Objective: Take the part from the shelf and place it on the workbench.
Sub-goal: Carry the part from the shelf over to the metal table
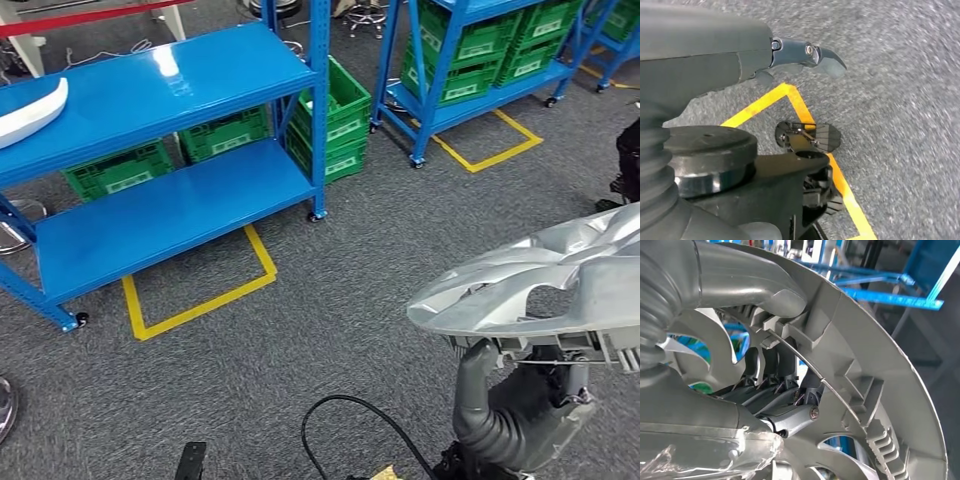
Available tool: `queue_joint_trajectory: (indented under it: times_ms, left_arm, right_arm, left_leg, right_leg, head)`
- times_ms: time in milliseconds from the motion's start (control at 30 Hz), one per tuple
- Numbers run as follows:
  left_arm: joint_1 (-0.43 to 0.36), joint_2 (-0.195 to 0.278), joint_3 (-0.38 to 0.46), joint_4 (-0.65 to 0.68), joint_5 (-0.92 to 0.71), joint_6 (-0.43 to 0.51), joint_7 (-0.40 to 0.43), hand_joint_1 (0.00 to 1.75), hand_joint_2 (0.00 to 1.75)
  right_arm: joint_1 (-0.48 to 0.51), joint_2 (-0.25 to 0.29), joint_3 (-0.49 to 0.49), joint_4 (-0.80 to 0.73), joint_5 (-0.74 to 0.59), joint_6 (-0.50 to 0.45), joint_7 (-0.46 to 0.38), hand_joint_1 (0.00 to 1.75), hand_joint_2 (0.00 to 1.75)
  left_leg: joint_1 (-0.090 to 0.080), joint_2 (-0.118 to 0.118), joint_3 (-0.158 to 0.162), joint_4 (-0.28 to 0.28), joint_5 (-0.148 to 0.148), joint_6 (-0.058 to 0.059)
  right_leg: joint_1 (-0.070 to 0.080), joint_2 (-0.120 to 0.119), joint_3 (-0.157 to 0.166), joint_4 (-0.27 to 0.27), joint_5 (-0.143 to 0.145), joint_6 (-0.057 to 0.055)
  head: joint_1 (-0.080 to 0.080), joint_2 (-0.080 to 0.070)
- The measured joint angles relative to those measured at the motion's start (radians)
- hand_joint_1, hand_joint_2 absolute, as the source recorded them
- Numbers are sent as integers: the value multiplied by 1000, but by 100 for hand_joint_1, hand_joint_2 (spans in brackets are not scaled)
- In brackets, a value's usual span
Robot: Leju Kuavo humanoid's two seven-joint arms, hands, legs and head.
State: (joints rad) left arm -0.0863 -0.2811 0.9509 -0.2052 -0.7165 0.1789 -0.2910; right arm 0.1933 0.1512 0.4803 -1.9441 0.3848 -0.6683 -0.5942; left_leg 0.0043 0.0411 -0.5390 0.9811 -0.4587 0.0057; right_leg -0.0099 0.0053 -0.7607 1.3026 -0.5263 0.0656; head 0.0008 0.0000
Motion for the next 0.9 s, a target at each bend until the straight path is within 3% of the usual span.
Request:
queue_joint_trajectory:
  times_ms: [33,133,167,200,267,333,400,467,500,533,567,633,700,767,833,900]
  left_arm:
    - [-1,0,0,0,0,-1,-2,0,175]
    - [-3,0,0,0,-2,-3,-5,0,175]
    - [-3,1,0,0,-2,-3,-5,0,175]
    - [-3,1,0,0,-2,-3,-4,0,175]
    - [-4,2,0,0,-1,-3,-4,0,175]
    - [-6,2,0,0,-1,-4,-4,0,175]
    - [-5,3,0,0,-1,-4,-4,0,175]
    - [-2,5,0,0,0,-4,-4,0,175]
    - [-1,6,0,0,2,-5,-4,0,175]
    - [-1,6,0,0,4,-6,-5,0,175]
    - [-2,7,0,0,6,-6,-7,0,175]
    - [-3,6,1,0,12,-9,-12,0,175]
    - [-4,6,3,0,17,-9,-14,0,175]
    - [-6,5,4,0,20,-9,-15,0,175]
    - [-6,3,4,0,21,-9,-15,0,175]
    - [-4,3,5,0,21,-8,-15,0,175]
  right_arm:
    - [4,-1,0,-3,1,0,0,175,175]
    - [10,-2,0,-12,2,0,0,175,175]
    - [11,-3,0,-15,2,0,0,175,175]
    - [12,-3,0,-17,3,0,-1,175,175]
    - [16,-3,0,-21,3,0,-1,175,175]
    - [19,-3,1,-25,3,0,-1,175,175]
    - [20,-3,2,-27,3,0,-1,175,175]
    - [20,-3,2,-27,3,0,-1,175,175]
    - [20,-3,2,-27,2,0,0,175,175]
    - [20,-3,2,-27,1,0,1,175,175]
    - [20,-3,3,-27,-2,0,2,175,175]
    - [17,-3,4,-27,-6,1,4,175,175]
    - [14,-3,6,-27,-10,2,6,175,175]
    - [13,-3,7,-27,-14,2,9,175,175]
    - [11,-3,7,-26,-17,2,11,175,175]
    - [7,-3,8,-25,-18,2,12,175,175]
  left_leg:
    - [0,14,2,0,-1,-1]
    - [-6,45,11,2,-9,-13]
    - [-9,53,13,2,-11,-18]
    - [-10,61,15,2,-12,-23]
    - [-9,75,17,1,-14,-34]
    - [-5,38,2,39,-48,-44]
    - [-3,-17,-50,155,-116,-50]
    - [-3,-32,-106,272,-156,-51]
    - [-3,-33,-116,285,-147,-51]
    - [-2,-37,-106,258,-118,-50]
    - [1,-47,-80,199,-77,-50]
    - [9,-97,-22,69,-21,-49]
    - [12,-128,0,14,-13,-42]
    - [10,-111,0,9,-10,-28]
    - [9,-87,0,6,-5,-13]
    - [6,-59,1,5,-5,-4]
  right_leg:
    - [0,-6,29,-45,24,-1]
    - [5,-64,150,-241,89,-12]
    - [7,-76,165,-269,93,-19]
    - [10,-73,165,-272,92,-26]
    - [9,-49,157,-275,97,-39]
    - [3,-24,154,-279,103,-50]
    - [-1,0,150,-280,107,-56]
    - [-1,29,147,-280,109,-58]
    - [-1,44,147,-280,111,-57]
    - [-2,61,146,-280,112,-55]
    - [-4,77,146,-279,114,-52]
    - [-4,104,142,-276,117,-43]
    - [-5,126,132,-275,123,-30]
    - [-10,138,122,-278,129,-16]
    - [-7,91,103,-248,110,-8]
    - [-4,24,53,-135,46,-3]
  head:
    - [0,0]
    - [-1,0]
    - [-3,0]
    - [-4,0]
    - [-5,0]
    - [-7,0]
    - [-12,0]
    - [-14,0]
    - [-14,0]
    - [-14,0]
    - [-14,0]
    - [-15,0]
    - [-17,0]
    - [-17,0]
    - [-11,0]
    - [-4,0]
